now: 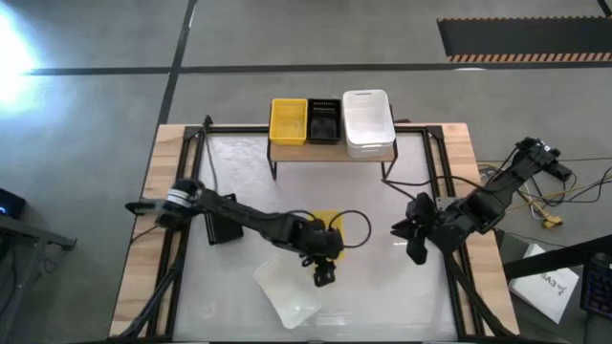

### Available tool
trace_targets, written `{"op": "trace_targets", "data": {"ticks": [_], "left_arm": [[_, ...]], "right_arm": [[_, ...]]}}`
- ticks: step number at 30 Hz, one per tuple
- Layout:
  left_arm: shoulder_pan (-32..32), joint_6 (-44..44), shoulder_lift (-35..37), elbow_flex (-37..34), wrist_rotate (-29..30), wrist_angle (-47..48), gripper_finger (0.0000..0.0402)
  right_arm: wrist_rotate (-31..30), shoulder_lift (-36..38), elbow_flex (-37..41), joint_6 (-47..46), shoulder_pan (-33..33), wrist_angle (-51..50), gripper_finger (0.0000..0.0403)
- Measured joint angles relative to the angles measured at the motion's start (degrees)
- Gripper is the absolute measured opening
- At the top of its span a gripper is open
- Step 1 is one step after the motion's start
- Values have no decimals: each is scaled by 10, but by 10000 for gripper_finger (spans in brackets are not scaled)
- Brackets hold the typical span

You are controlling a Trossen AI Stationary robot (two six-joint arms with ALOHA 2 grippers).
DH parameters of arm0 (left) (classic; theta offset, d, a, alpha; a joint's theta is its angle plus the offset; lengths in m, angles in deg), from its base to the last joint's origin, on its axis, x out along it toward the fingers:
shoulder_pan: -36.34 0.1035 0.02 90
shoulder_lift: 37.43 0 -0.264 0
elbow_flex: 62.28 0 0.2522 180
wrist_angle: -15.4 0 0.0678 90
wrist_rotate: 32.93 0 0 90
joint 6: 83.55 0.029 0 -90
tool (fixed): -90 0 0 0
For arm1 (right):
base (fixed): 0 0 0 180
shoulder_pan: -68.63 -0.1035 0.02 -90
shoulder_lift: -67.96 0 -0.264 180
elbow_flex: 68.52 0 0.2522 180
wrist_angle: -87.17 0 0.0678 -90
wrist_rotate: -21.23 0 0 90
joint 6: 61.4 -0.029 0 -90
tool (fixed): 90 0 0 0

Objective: Stack baskets on shelf by color
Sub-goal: Stack the yellow bin on top of the yellow bins on the shelf

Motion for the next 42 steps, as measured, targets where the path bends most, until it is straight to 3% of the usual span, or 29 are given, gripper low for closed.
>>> {"op": "trace_targets", "data": {"ticks": [9,13,20,23,26,34,38,42], "left_arm": [[0,-1,-65,19,52,44,199],[0,-1,-68,7,55,39,148],[10,0,-68,-15,32,31,19],[11,0,-61,-13,31,42,6],[10,-2,-30,16,27,84,1],[10,8,150,64,36,165,0],[38,80,249,64,98,171,0],[110,215,304,63,184,173,0]], "right_arm": [[6,7,1,58,-4,2,66],[7,7,1,63,-16,1,63],[7,7,1,62,-39,1,65],[7,7,1,48,-42,2,65],[7,7,0,24,-42,3,66],[-15,4,-1,7,-41,24,66],[-47,0,-1,7,-41,40,66],[-86,-5,-1,7,-41,56,66]]}}
